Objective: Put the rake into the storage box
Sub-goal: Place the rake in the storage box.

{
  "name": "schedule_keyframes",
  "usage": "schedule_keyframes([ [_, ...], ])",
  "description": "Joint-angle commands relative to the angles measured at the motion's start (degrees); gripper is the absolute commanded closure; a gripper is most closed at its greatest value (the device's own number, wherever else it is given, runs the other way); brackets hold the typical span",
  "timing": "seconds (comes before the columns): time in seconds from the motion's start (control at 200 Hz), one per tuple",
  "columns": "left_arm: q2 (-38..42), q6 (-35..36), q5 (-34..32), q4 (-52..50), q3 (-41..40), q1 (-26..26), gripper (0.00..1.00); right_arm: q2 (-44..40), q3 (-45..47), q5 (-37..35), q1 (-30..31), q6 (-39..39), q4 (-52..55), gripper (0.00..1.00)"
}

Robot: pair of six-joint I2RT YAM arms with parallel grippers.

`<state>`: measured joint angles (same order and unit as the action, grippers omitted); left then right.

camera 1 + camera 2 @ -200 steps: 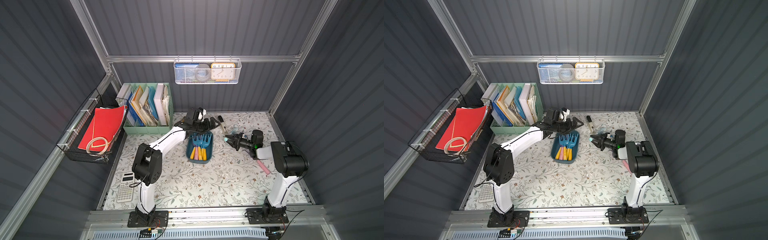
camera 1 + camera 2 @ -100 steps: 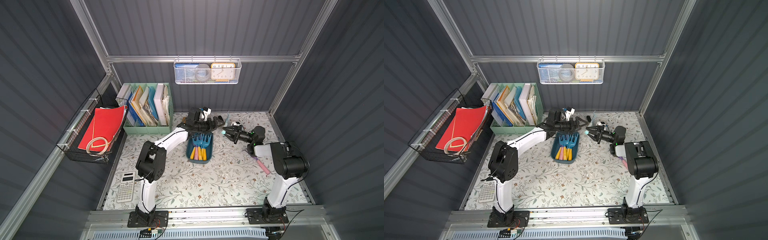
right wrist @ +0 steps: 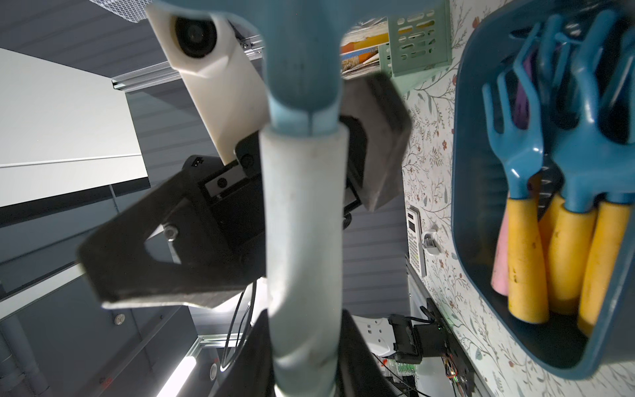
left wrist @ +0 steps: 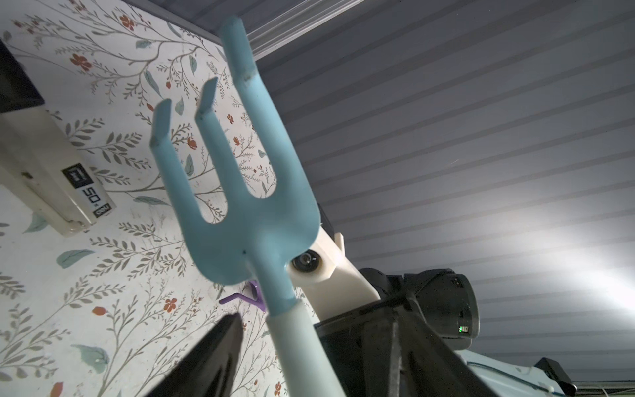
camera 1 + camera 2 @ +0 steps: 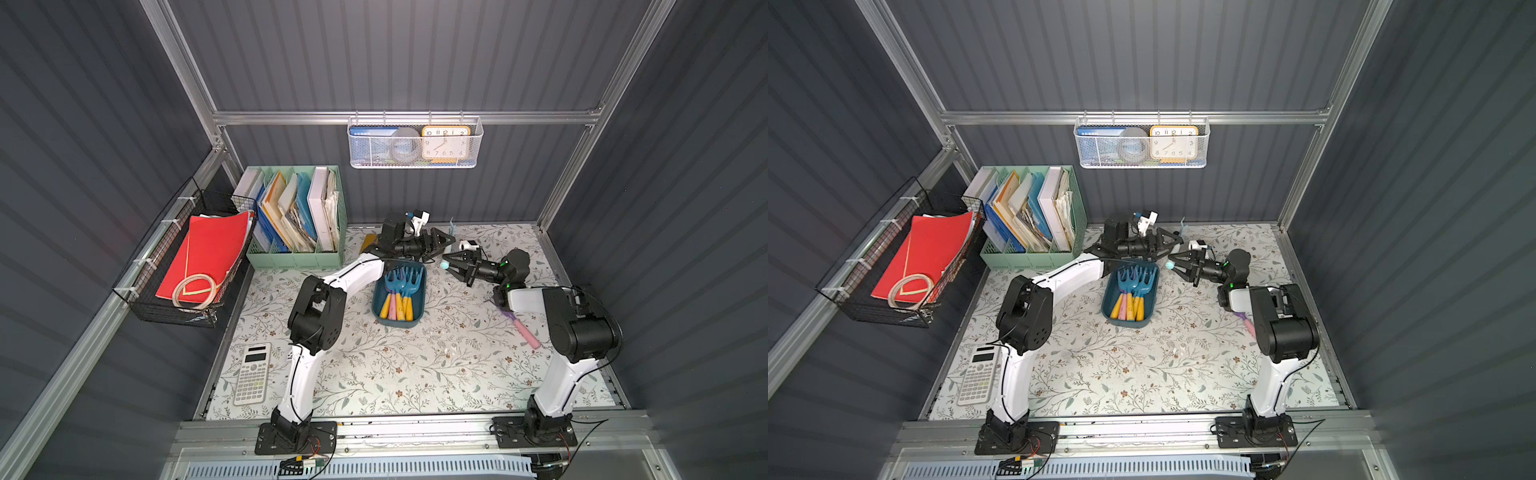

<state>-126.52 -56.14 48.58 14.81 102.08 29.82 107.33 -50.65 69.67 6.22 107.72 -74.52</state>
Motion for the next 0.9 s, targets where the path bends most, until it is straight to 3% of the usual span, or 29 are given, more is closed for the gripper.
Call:
schedule_keyframes([
  [0.0,-1.9,-1.4,5.4,-0.3,3.6,0.8,0.3,-1.4,-1.1,1.2,0.2,-2.1,0.5,0.8],
  [0.195,-1.8,-1.8,10.9,-0.1,1.5,0.9,0.44,-1.3,-1.0,1.2,0.2,-2.5,1.2,0.79],
  [0.39,0.9,-1.2,11.5,-1.4,-2.3,0.9,0.78,-1.5,-0.9,1.0,0.2,-2.7,1.3,0.79],
  [0.5,1.8,2.3,8.6,-6.1,-1.6,0.8,0.85,-1.9,-1.0,1.0,0.2,-3.2,1.9,0.78],
  [0.555,2.5,4.2,5.6,-9.5,-1.3,0.8,0.89,-2.6,-1.0,1.1,0.2,-3.7,2.3,0.72],
  [0.635,4.0,7.9,-0.1,-15.3,-0.6,0.7,0.92,-4.9,-1.3,1.2,0.2,-6.8,6.2,0.54],
  [0.69,5.1,11.6,-5.3,-18.4,-0.2,0.8,0.93,-7.7,-1.7,1.0,0.1,-12.1,13.9,0.46],
  [0.756,6.7,15.3,-12.5,-21.8,-0.2,0.8,0.95,-12.1,-3.3,0.3,0.1,-24.5,30.7,0.42],
  [0.826,8.4,18.2,-22.0,-27.2,-0.4,0.9,1.0,-17.5,-9.0,-5.3,0.1,-48.2,65.2,0.4],
  [0.896,10.3,20.5,-31.9,-31.7,-2.0,1.2,1.0,-20.4,-17.7,-21.1,0.8,-70.1,95.7,0.39],
])
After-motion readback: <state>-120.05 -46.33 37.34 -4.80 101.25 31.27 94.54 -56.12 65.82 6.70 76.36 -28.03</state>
